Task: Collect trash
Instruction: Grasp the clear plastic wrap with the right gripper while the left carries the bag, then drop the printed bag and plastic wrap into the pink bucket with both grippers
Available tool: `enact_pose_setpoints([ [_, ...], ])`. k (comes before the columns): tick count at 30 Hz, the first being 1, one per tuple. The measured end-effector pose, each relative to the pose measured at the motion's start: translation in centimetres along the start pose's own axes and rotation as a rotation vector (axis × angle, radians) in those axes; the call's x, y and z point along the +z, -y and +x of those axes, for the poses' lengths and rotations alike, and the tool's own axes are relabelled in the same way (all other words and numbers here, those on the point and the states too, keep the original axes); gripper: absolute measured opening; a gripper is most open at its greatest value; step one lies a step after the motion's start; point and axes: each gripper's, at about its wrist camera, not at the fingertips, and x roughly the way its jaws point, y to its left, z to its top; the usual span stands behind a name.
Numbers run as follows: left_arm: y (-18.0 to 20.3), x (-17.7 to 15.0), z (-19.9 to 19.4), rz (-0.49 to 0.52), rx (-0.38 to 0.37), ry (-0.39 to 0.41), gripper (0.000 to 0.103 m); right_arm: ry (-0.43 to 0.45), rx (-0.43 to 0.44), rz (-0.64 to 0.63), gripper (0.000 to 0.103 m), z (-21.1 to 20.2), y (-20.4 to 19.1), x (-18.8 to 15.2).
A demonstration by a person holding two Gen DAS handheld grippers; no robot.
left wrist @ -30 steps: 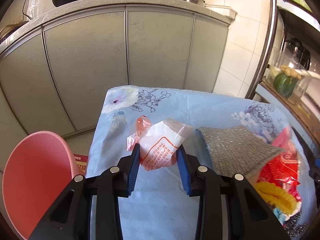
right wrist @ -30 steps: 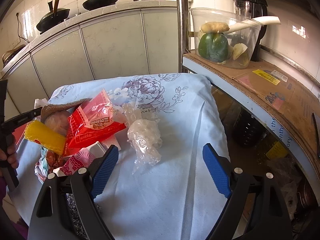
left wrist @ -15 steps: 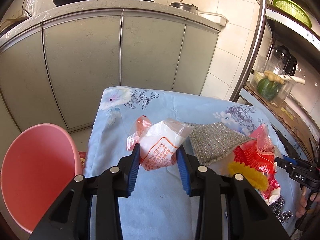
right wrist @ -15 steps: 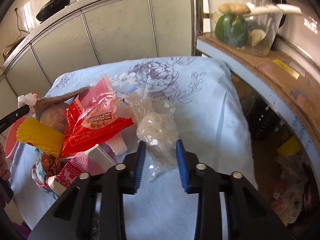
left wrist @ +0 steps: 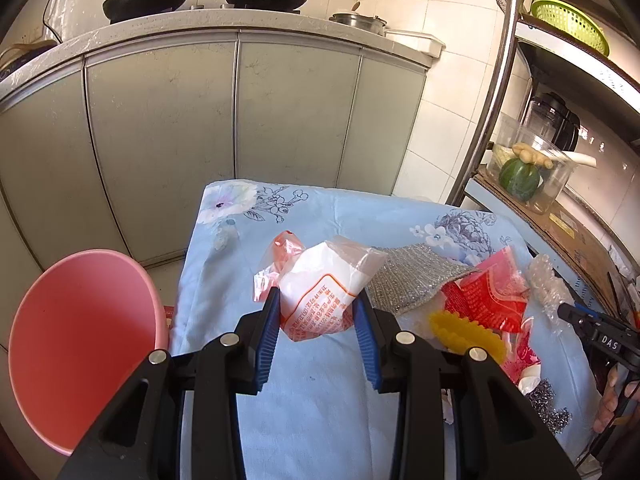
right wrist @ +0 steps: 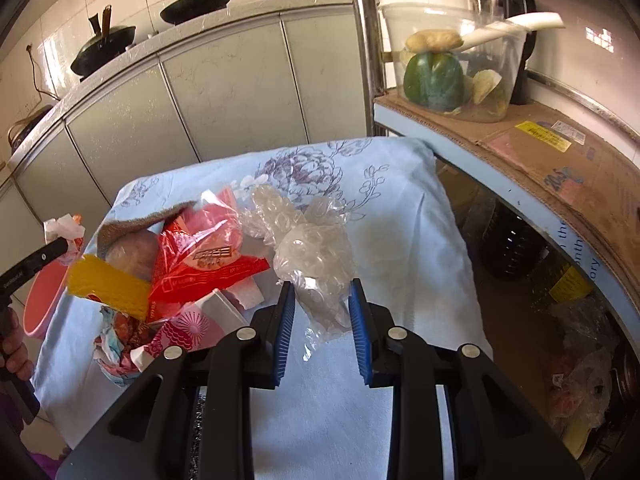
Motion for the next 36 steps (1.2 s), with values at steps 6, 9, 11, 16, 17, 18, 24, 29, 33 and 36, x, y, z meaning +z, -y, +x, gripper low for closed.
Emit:
enact_pose_setpoints([
  [6,0.2,-0.1,-1.2,-0.001,0.005,0.012,0.035,0.064,0.021,0.016,0.028,-2.3,0.1,0.6],
  [9,0.2,-0.1,-2.0,-0.005,0.006,0.025,0.035,0.086,0.051,0.019,0.028,-3.3,-0.3,1.1],
  [11,0.2,-0.1,-2.5,-0.008,0.006,0.035,0.035,0.099,0.071,0.013,0.028,-4.0,-0.8,1.4],
  [16,-0.3,-0.1,-4.1,-0.022,0.007,0.063,0.035,0.124,0.124,-0.037,0.028,-5.3,-3.1,2.2],
  [17,-0.4,-0.2,-4.4,-0.025,0.007,0.068,0.035,0.126,0.136,-0.045,0.028,-5.5,-3.5,2.4],
  [18,-0.6,-0.2,-4.7,-0.029,0.010,0.073,0.035,0.128,0.153,-0.056,0.028,-5.6,-4.2,2.5],
  [24,-2.6,-0.6,-6.8,-0.064,0.035,0.109,0.035,0.112,0.245,-0.120,0.028,-6.0,-8.5,3.4],
  [29,-5.2,-1.2,-8.4,-0.107,0.066,0.126,0.035,0.081,0.318,-0.189,0.028,-5.4,-12.7,3.8],
  [33,-7.3,-1.8,-9.2,-0.135,0.102,0.130,0.035,0.063,0.371,-0.258,0.028,-5.1,-16.9,4.0],
  [36,-8.6,-2.2,-9.8,-0.152,0.125,0.138,0.035,0.055,0.400,-0.306,0.028,-5.0,-19.7,4.2],
])
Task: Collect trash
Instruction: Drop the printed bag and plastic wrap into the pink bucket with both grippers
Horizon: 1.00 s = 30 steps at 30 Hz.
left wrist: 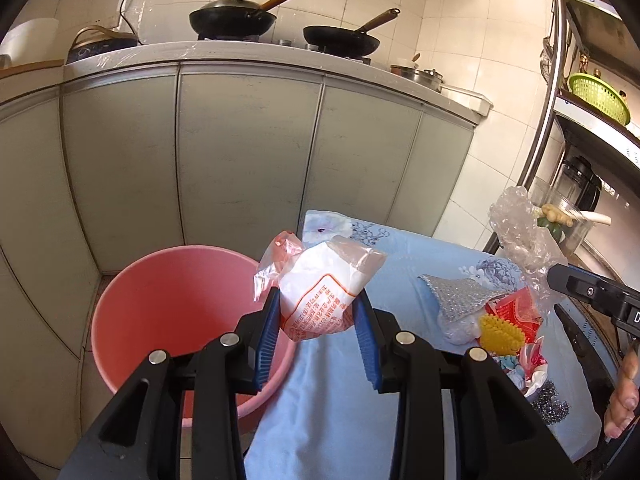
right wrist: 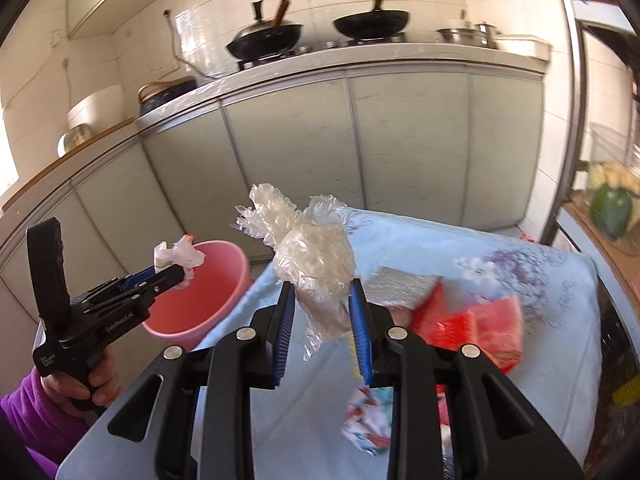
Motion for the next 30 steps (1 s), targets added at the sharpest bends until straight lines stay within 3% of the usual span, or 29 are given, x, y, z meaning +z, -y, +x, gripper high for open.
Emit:
enact_pose_setpoints([
  [8,-3.9,-0.6,-0.2,-0.038,0.062,0.000,0.035,-0.057,0.063,-0.092,0.028,3.8,-5.1,1.5],
  [18,-8.3,-1.7,-0.2,-0.090,0.138,-0.014,0.035,-0.155,0.122,-0.126,0.028,9.8,-8.6,1.3],
  [30,-11.7,-4.2,2.7,-0.151,0.171,-0.163,0.039,-0.320,0.172,-0.141,0.028,16.2,-11.6,-0.8],
])
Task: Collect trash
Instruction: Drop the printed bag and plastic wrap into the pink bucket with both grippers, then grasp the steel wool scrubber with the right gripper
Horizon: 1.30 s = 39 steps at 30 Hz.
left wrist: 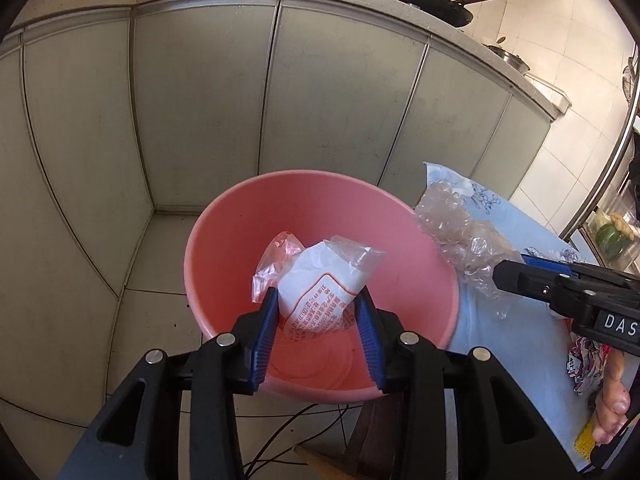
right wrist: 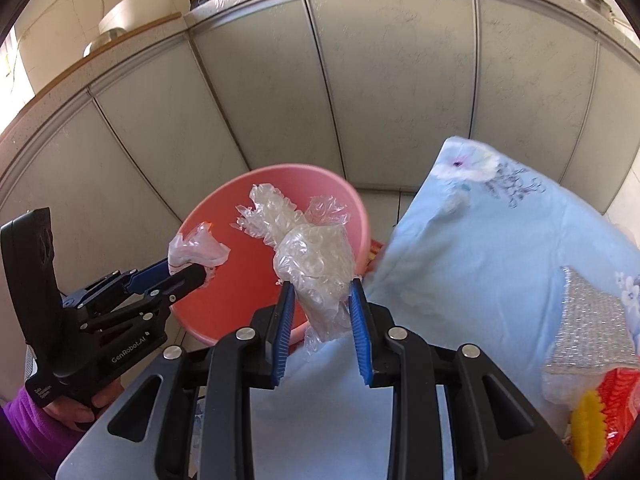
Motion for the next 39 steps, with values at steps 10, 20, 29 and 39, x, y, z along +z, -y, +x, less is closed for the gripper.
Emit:
enact_pose_setpoints([
  [10,0.3,-0.2,0.5,-0.023,0.004,-0.023,0.055,-0.067,0.046,0.020,0.036,2.5,-0.4,-0.2],
  [20,1.5,-0.1,-1.1,-0.003,-0.020,-0.002,0.055,-0.003,0.061,0.032,0.043,0.0,0.1,-0.2],
  [29,4.2,-0.2,-3.2,0.052,-0.072,0.039,0.055,0.071,0.025,0.024,0.043,-4.9,1.3,-2.1],
  [39,8.8,-0.7,-6.3,0.153,-0.176,0.087,0.055,0.172,-0.052,0.111,0.043,-12.3,5.6,-5.8],
])
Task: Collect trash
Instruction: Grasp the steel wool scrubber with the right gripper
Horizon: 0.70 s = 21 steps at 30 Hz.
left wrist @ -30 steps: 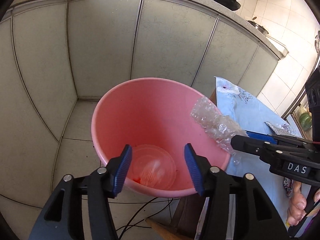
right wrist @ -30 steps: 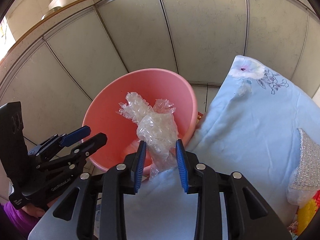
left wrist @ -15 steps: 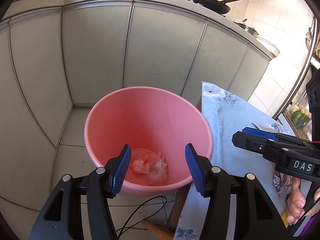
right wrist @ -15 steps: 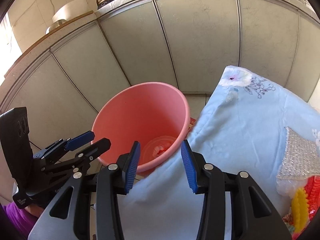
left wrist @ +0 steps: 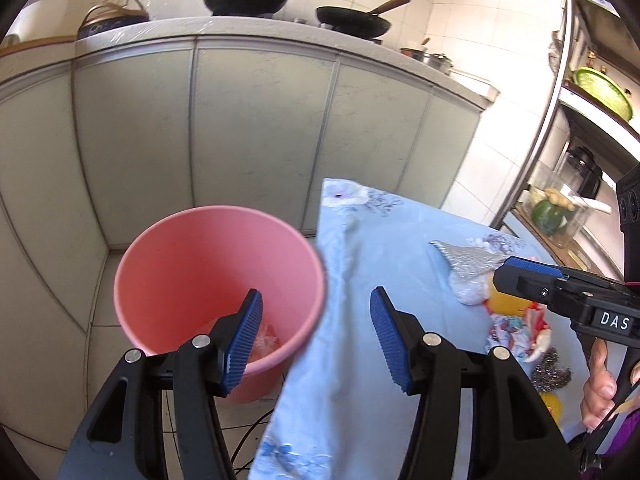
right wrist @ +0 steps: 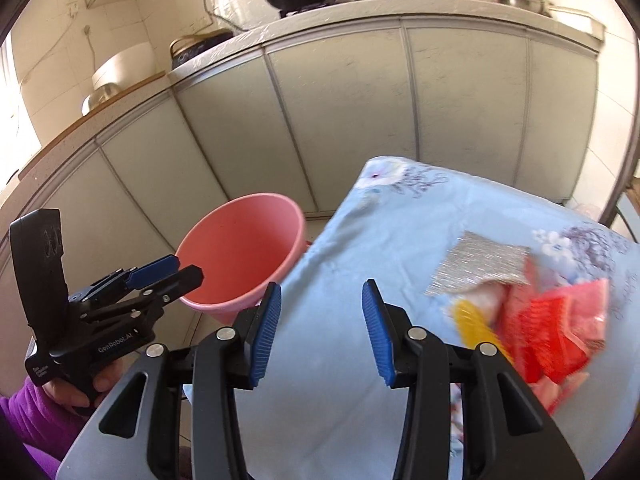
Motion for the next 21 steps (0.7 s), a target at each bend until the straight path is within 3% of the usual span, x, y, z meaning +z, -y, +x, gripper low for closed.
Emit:
enact_pose_setpoints([
  [12,6.1,-0.6,-1.4,0.121,-0.119,0.031,0.055,0.057,-0.200,0.114,0.043,-8.9,7.1,-4.9],
  [21,8.9,-1.2,-0.9,0.196,-0.194,0.002,0.055,-0.010,-0.255,0.203,0.043,-10.9,10.3,-9.5],
])
